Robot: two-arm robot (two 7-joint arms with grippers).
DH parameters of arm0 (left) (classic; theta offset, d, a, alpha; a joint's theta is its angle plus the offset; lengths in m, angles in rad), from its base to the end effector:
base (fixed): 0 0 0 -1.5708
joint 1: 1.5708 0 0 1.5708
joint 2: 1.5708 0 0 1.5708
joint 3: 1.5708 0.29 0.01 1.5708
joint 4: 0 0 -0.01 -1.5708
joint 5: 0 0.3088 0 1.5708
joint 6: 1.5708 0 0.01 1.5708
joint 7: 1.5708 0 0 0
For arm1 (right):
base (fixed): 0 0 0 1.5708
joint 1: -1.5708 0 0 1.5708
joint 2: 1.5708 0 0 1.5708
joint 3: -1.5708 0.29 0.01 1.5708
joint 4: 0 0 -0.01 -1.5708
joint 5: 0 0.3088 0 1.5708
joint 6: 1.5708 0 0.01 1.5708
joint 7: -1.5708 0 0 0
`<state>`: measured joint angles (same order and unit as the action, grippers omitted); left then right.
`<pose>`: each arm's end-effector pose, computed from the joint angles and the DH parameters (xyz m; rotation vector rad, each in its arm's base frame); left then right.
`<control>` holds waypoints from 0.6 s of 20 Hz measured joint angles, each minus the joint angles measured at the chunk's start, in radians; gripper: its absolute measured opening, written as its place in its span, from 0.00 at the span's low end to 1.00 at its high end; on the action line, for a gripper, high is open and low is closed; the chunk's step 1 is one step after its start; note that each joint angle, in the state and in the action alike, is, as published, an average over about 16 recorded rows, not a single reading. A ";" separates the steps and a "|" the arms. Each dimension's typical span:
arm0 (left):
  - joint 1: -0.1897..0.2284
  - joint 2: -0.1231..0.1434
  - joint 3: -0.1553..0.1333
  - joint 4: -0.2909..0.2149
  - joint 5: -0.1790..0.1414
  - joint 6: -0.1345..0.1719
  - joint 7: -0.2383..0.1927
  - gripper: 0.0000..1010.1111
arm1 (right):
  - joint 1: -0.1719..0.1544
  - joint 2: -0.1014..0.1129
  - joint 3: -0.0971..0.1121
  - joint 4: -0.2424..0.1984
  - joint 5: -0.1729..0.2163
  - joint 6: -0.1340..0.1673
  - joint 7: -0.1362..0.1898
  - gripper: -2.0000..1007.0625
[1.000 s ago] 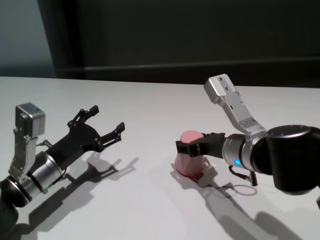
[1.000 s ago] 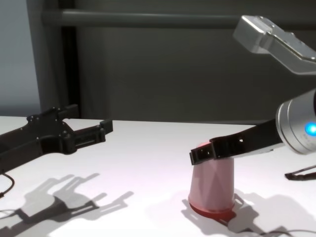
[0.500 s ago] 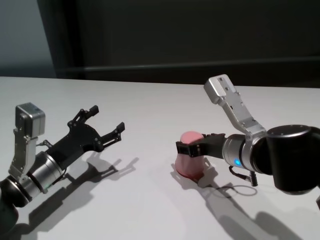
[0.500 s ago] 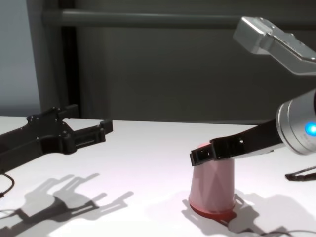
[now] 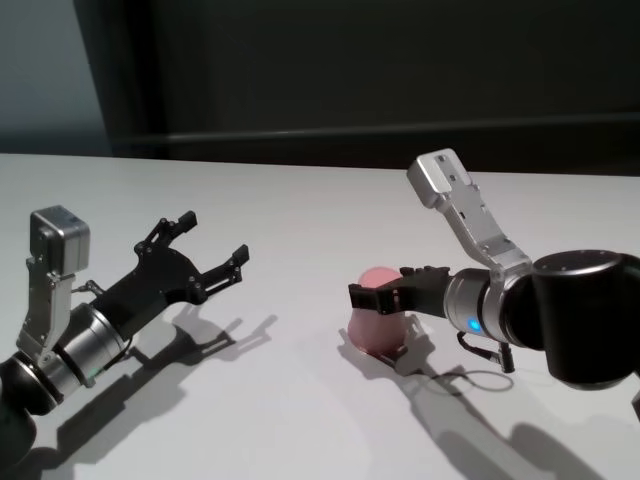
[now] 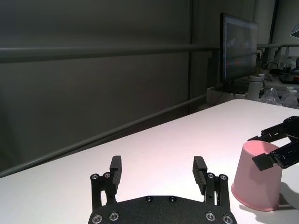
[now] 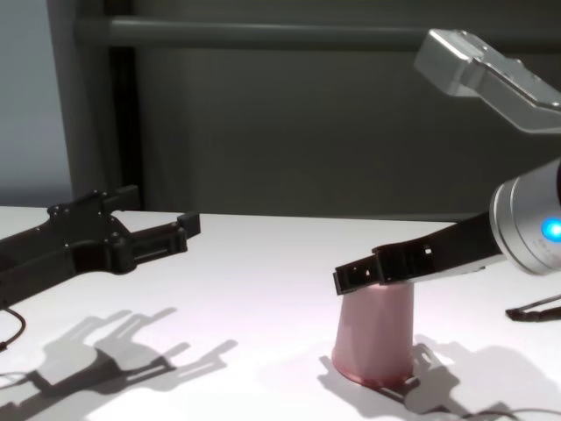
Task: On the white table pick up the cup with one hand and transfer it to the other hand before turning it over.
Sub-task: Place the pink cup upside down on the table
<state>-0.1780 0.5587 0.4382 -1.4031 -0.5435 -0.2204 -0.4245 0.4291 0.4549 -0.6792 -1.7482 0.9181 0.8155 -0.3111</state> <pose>0.3536 0.0709 -0.3122 0.0246 -0.0478 0.8606 0.3562 0.0773 -0.1828 -0.5220 0.4279 -0.9877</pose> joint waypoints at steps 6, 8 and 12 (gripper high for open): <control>0.000 0.000 0.000 0.000 0.000 0.000 0.000 0.99 | 0.000 0.000 -0.001 0.000 0.001 -0.002 0.000 0.93; 0.000 0.000 0.000 0.000 0.000 0.000 0.000 0.99 | 0.000 0.001 -0.001 0.000 0.001 -0.002 0.000 0.96; 0.000 0.000 0.000 0.000 0.000 0.000 0.000 0.99 | 0.001 0.001 -0.001 0.000 0.001 -0.003 0.000 0.99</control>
<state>-0.1780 0.5587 0.4382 -1.4031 -0.5435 -0.2204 -0.4245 0.4297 0.4557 -0.6802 -1.7483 0.9191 0.8129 -0.3111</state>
